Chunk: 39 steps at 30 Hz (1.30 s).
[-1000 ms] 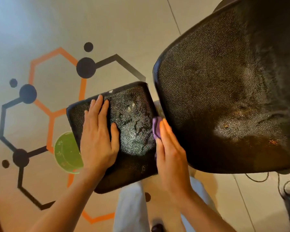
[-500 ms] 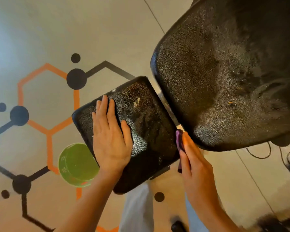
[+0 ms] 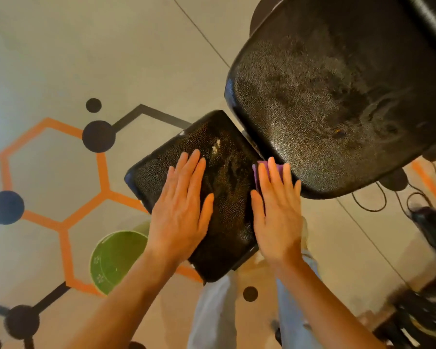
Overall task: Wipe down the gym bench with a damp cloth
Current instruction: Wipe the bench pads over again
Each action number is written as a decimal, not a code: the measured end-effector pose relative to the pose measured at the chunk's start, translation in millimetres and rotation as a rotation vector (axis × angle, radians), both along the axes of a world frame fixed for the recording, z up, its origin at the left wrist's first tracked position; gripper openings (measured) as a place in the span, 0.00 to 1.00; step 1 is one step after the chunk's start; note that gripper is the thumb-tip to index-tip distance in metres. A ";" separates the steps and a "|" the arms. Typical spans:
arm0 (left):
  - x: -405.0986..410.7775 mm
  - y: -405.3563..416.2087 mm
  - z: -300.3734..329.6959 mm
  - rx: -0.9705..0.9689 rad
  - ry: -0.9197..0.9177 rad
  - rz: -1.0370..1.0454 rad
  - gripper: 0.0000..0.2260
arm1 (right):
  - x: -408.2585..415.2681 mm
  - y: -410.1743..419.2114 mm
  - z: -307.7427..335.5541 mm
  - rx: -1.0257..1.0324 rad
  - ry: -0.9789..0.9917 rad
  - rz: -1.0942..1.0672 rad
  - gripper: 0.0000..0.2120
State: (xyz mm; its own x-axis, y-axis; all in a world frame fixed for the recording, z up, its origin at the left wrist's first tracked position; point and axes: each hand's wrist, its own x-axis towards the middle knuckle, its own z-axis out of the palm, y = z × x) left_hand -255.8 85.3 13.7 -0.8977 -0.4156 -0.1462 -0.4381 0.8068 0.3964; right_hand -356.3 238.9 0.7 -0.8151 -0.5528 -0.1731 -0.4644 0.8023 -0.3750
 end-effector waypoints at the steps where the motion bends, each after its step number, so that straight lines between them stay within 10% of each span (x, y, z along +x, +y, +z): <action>1: 4.1 -5.0 -2.6 -0.032 -0.012 -0.076 0.26 | 3.0 -4.4 -4.5 0.054 0.019 -0.032 0.25; 10: 5.6 -6.6 -5.4 -0.071 0.039 -0.147 0.23 | 45.9 11.4 0.5 0.095 0.081 0.212 0.24; 15: 5.3 -5.7 -4.6 -0.047 0.064 -0.148 0.22 | 21.2 -26.6 -1.4 0.114 0.030 -0.214 0.26; 23: 3.8 -6.8 -2.7 -0.015 0.021 -0.137 0.24 | 49.4 -13.3 3.9 0.084 0.040 0.102 0.28; 29: 3.3 -8.8 -4.9 -0.017 0.013 -0.132 0.23 | 64.7 -53.4 5.6 0.013 -0.029 -0.313 0.30; 35: 3.4 -10.1 -2.9 -0.006 0.015 -0.151 0.23 | 72.7 -36.2 3.5 0.025 0.007 -0.122 0.29; 39: 5.8 -12.3 -4.0 0.005 0.048 -0.188 0.23 | 24.4 -50.8 -8.0 0.029 0.019 -0.493 0.27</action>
State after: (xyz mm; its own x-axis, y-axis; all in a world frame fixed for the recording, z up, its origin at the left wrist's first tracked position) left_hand -250.0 73.0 9.7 -0.9656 -0.2390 -0.1028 -0.2600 0.8707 0.4175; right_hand -331.8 188.1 -7.3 -0.9816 -0.0960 -0.1648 -0.0339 0.9381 -0.3446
